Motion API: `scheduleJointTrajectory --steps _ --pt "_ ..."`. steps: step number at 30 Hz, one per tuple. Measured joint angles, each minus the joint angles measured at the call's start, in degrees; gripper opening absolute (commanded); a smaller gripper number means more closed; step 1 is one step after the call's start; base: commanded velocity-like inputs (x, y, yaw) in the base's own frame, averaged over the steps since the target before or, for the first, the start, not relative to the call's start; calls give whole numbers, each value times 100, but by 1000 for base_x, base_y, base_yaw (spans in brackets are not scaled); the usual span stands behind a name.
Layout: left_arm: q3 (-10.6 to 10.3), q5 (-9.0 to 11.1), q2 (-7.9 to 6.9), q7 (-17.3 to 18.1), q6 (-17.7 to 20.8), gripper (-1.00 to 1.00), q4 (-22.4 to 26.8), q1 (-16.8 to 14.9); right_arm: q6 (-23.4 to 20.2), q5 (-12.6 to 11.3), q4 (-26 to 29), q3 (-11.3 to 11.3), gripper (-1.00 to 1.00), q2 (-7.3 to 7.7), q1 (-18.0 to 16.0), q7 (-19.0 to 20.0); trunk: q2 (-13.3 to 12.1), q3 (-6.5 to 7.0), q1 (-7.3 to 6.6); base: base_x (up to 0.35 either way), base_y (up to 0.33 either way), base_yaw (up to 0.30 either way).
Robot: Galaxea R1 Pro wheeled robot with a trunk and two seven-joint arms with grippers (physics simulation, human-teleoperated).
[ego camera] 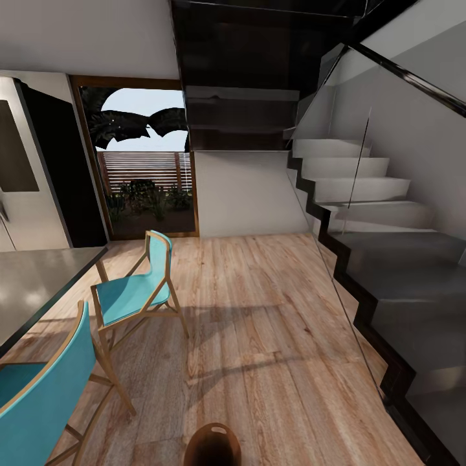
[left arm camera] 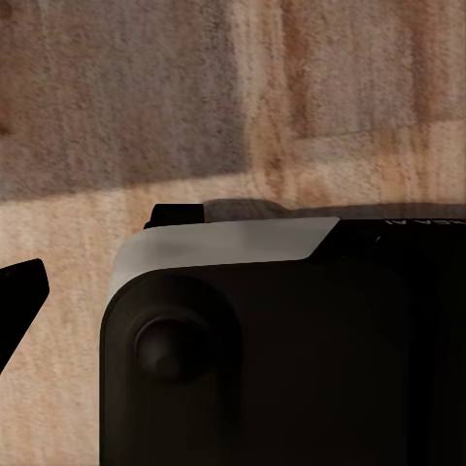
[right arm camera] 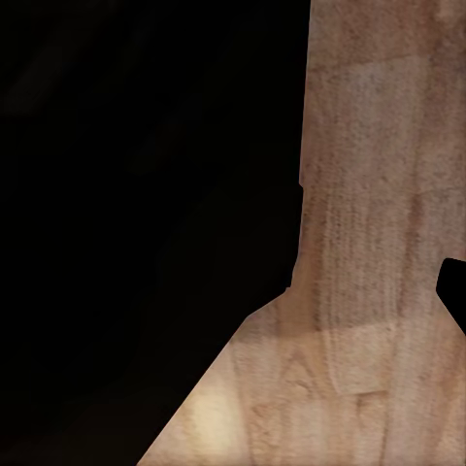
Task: Put the three can of soda from the living room inside the tash can in the kitchen.
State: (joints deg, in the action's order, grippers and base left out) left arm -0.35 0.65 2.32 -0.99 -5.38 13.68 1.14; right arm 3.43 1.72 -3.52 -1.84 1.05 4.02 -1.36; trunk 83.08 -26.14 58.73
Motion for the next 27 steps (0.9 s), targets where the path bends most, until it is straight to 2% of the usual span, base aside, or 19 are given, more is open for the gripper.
scheduleJointTrajectory --steps 27 --pt "0 0 0 0 0 100 0 0 0 0 0 0 100 0 0 0 0 0 0 0 0 0"
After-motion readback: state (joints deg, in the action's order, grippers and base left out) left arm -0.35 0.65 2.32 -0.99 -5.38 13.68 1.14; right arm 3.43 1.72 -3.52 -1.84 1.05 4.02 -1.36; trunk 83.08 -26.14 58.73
